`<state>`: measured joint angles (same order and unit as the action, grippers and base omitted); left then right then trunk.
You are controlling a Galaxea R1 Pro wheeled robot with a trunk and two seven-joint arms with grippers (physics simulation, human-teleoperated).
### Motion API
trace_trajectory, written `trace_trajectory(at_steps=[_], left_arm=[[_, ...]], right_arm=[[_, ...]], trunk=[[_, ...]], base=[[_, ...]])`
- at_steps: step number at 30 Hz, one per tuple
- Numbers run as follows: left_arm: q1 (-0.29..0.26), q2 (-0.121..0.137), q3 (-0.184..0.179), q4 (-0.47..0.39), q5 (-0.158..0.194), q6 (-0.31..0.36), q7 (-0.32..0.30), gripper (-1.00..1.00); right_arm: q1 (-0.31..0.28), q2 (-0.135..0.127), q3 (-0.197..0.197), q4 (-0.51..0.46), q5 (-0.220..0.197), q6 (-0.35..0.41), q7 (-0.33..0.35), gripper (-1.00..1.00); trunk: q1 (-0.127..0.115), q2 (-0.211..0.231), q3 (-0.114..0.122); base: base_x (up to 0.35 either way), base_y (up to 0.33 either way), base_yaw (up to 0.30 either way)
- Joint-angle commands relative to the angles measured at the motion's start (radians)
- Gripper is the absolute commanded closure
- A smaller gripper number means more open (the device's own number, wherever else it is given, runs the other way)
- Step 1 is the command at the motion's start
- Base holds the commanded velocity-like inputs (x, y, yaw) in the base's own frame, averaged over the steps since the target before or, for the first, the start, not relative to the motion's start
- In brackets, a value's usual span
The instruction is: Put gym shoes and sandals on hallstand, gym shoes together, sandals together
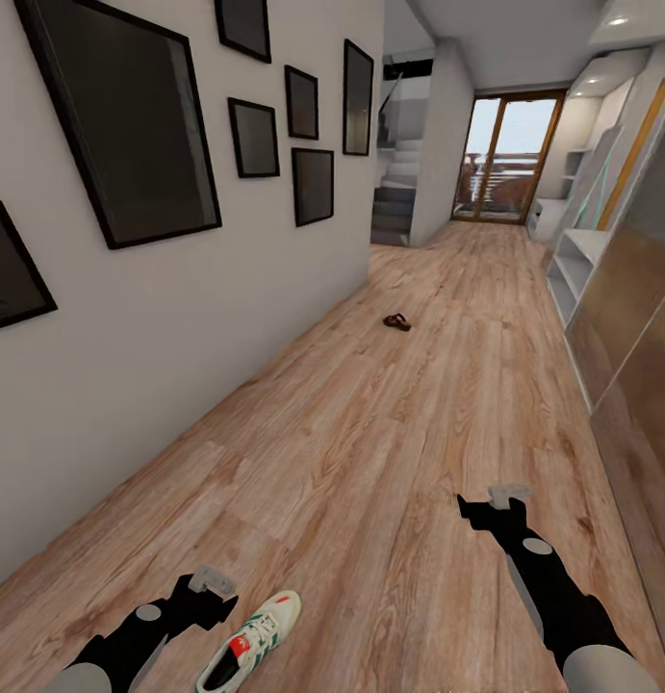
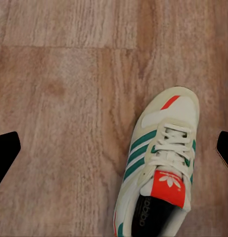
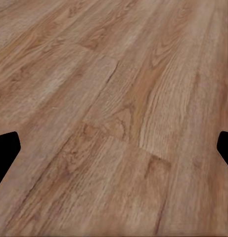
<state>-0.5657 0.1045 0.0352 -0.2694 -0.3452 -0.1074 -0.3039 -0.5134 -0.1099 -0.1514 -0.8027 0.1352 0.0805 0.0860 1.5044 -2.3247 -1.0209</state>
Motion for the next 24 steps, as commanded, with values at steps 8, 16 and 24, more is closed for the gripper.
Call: trace_trajectory(at_steps=[8,16,24], left_arm=[[0.0,-0.001,-0.001,0.0,-0.007,-0.006,-0.003,-1.0],[0.001,-0.006,-0.002,0.002,-0.008,-0.006,-0.003,-1.0],[0.001,-0.012,-0.003,0.003,-0.009,-0.006,-0.003,-1.0]], right_arm=[[-0.001,0.001,-0.004,-0.001,0.011,0.004,0.007,-1.0],[-0.001,0.001,-0.004,-0.002,0.011,0.004,0.007,-1.0],[-0.001,0.001,-0.004,-0.002,0.011,0.005,0.008,-1.0]], trunk=[[0.0,0.0,0.0],[0.0,0.0,0.0],[0.0,0.0,0.0]], base=[[0.115,0.0,-0.07],[0.033,0.0,-0.005],[0.004,0.0,-0.133]])
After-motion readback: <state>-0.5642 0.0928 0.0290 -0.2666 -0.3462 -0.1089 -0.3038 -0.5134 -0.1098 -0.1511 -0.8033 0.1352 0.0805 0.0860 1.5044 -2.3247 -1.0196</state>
